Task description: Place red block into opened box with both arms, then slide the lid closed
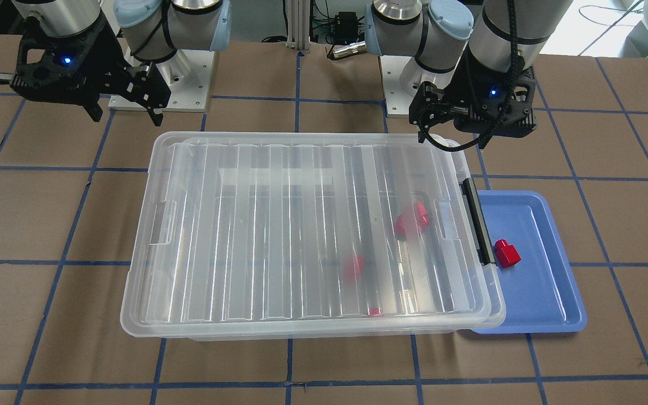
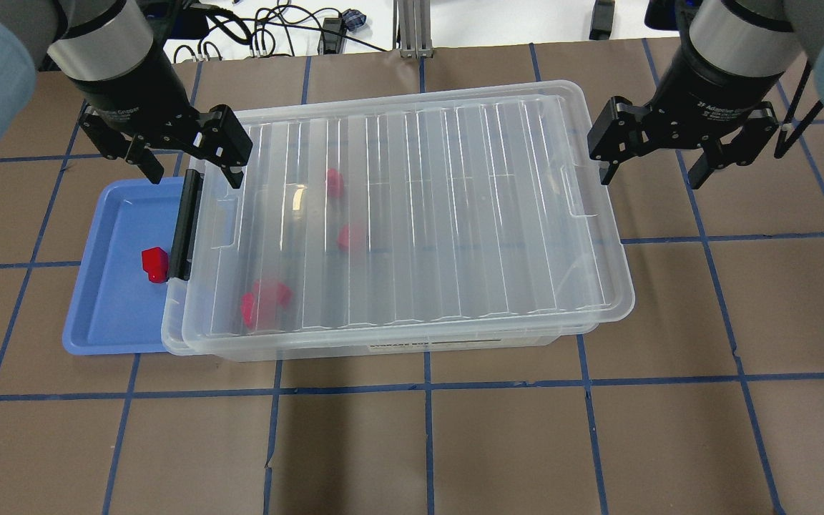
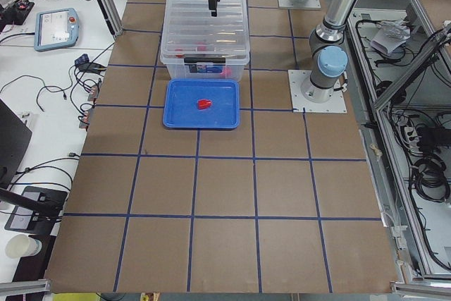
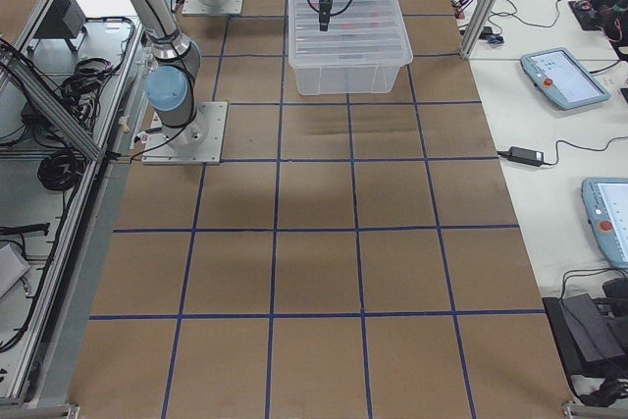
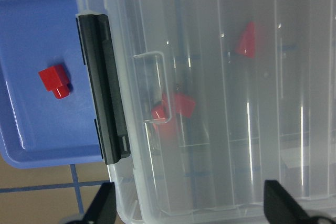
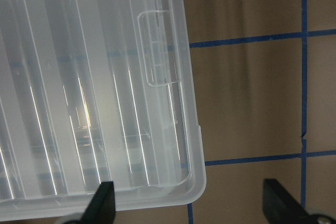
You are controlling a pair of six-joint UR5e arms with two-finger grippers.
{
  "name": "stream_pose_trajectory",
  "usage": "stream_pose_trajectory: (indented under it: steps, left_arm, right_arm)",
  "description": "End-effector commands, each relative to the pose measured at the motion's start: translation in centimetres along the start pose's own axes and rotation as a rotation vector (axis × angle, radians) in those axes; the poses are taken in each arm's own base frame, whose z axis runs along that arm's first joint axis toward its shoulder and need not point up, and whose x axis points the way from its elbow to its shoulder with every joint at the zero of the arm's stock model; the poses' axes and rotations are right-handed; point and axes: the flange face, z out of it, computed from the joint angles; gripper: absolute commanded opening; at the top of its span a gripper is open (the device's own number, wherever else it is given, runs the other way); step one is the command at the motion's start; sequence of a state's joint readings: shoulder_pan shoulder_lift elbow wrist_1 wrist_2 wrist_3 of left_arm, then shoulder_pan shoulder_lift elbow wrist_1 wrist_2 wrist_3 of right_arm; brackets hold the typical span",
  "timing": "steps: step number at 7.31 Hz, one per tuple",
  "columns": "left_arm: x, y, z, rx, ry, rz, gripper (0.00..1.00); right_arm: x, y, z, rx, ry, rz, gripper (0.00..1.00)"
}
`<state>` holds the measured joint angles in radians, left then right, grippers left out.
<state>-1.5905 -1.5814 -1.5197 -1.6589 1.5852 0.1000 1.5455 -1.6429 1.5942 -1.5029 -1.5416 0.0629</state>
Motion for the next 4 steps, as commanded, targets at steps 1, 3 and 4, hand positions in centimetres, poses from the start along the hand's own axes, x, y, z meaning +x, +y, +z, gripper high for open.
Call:
stream_pose_trajectory:
  steps: [1,3,4]
  left_arm:
    - [0.0,0.4,1.2,-0.022,0.014,0.005,1.00]
    - [0.0,1.0,0.1,0.002,0.008,0.005,1.00]
    - [-0.1,1.0,0.6,-0.006,0.006,0.003,1.00]
  right_arm:
    - [0.0,0.0,-0.2,0.004,0.000,0.002,1.00]
    - [0.1,-0.2,-0.4,0.010,-0.001,0.005,1.00]
    - [0.2,-0.5,0.8,-0.020,-0.003,0.008,1.00]
